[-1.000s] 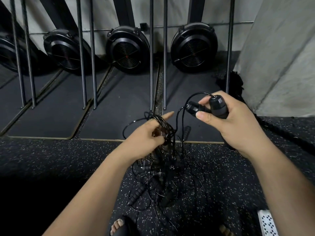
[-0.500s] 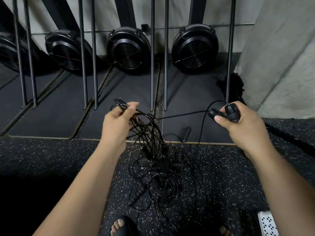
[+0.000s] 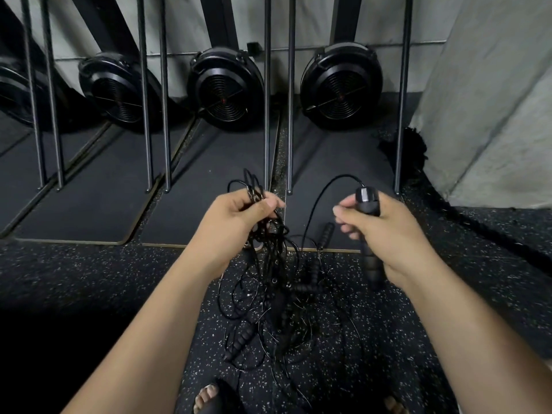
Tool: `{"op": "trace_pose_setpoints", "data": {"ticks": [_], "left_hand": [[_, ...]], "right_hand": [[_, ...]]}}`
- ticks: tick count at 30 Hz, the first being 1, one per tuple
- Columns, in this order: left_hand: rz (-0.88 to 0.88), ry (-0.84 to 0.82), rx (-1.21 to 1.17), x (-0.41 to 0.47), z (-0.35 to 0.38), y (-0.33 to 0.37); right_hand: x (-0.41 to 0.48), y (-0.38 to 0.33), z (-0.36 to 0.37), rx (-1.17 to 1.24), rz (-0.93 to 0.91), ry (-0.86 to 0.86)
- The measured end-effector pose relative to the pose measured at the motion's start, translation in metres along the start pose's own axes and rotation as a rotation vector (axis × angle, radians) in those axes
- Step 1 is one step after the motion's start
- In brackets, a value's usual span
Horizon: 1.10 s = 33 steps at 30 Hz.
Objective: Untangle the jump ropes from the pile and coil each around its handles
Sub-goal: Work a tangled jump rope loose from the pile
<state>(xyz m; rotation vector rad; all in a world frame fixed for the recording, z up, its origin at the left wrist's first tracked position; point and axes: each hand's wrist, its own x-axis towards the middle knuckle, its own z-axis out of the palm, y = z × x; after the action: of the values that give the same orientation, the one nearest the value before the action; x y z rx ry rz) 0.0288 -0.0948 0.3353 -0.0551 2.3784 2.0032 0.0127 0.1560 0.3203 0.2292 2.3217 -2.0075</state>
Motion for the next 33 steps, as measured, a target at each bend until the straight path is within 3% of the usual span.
{"op": "trace_pose_setpoints", "data": {"ticks": [4, 8, 12, 15, 19, 24, 28, 33], "left_hand": [[0.008, -0.184, 0.067, -0.003, 0.004, 0.002], [0.016, -0.349, 0.113, -0.011, 0.012, 0.003], [0.040, -0.481, 0.226, -0.015, 0.017, 0.007], [0.023, -0.516, 0.285, -0.016, 0.018, 0.008], [0.029, -0.447, 0.330, -0.016, 0.012, 0.010], [0.055, -0.224, 0.462, -0.012, -0.008, 0.002], [0.013, -0.108, 0.339, -0.012, -0.016, 0.005], [0.074, -0.074, 0.331, -0.014, -0.024, 0.021]], "right_hand": [[-0.012, -0.011, 0.018, 0.312, 0.103, -0.166], [-0.018, -0.013, 0.029, 0.282, 0.121, -0.197], [-0.020, -0.011, 0.033, 0.292, 0.258, -0.260], [-0.018, -0.007, 0.033, 0.393, 0.317, -0.193], [-0.007, -0.008, 0.020, 0.340, 0.203, -0.060], [0.004, -0.017, -0.013, 0.307, 0.050, 0.162], [0.005, -0.023, -0.028, 0.257, -0.058, 0.186], [0.005, -0.019, -0.020, 0.265, 0.027, 0.062]]}}
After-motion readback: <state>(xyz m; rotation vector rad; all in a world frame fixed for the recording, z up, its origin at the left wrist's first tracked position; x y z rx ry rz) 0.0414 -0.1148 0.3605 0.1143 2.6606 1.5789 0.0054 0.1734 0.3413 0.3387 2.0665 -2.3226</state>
